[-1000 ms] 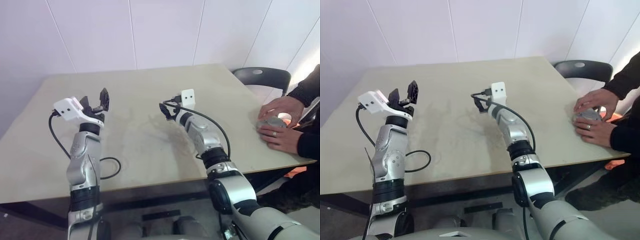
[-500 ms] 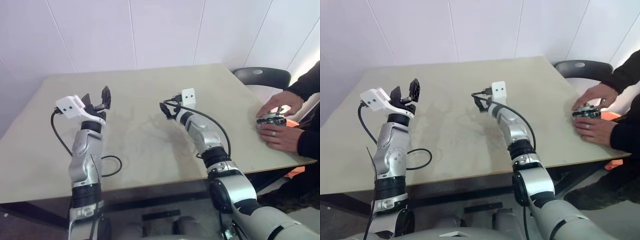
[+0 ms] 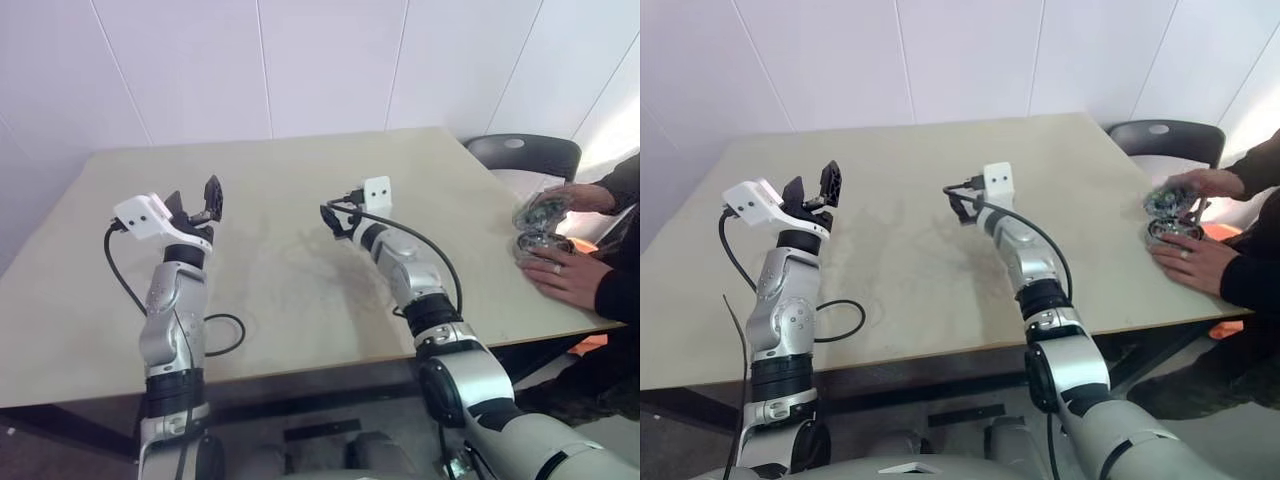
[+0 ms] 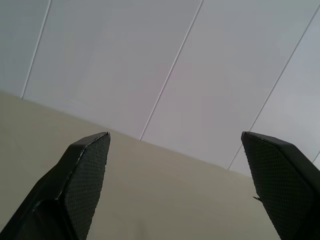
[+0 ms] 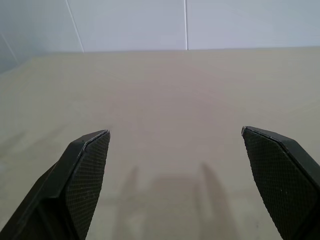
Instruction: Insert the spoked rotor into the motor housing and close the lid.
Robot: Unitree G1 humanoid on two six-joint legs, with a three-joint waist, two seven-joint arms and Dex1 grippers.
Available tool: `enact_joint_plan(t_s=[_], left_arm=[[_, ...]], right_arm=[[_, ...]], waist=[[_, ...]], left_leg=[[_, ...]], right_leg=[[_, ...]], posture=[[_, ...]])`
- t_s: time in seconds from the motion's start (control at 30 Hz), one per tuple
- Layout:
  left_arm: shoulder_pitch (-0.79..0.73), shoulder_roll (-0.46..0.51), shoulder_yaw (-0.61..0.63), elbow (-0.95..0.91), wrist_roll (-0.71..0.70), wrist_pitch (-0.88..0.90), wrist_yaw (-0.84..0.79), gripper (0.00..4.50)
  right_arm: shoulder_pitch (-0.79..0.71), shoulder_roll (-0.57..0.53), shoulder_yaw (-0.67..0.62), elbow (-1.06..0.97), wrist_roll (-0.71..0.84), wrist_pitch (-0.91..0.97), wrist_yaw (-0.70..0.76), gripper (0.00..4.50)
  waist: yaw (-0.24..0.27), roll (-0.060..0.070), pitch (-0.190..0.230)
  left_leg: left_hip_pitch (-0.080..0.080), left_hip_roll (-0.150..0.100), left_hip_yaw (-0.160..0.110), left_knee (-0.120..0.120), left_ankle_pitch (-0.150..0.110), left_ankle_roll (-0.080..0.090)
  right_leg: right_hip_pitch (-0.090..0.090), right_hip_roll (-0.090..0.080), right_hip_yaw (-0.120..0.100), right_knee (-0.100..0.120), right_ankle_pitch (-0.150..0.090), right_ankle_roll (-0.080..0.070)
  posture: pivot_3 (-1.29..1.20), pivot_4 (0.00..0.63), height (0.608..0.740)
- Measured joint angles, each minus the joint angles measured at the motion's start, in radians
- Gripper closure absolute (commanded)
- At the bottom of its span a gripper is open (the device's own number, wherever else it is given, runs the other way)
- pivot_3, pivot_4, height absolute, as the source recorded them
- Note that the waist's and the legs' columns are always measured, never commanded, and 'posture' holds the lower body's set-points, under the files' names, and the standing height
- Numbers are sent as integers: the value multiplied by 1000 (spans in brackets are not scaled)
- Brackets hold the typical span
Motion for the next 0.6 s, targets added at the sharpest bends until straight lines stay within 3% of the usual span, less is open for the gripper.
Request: enact_joint_plan(t_s=[0.6], left_arm=[[-24, 5, -13, 23, 0, 1, -16, 37]], right_arm=[[15, -3, -20, -20, 1, 7, -26, 64]], waist=[[0, 0, 0]], left_leg=[[0, 1, 0, 0, 0, 0]], right_leg=[[0, 1, 0, -1, 0, 0]], posture=[[0, 0, 740]])
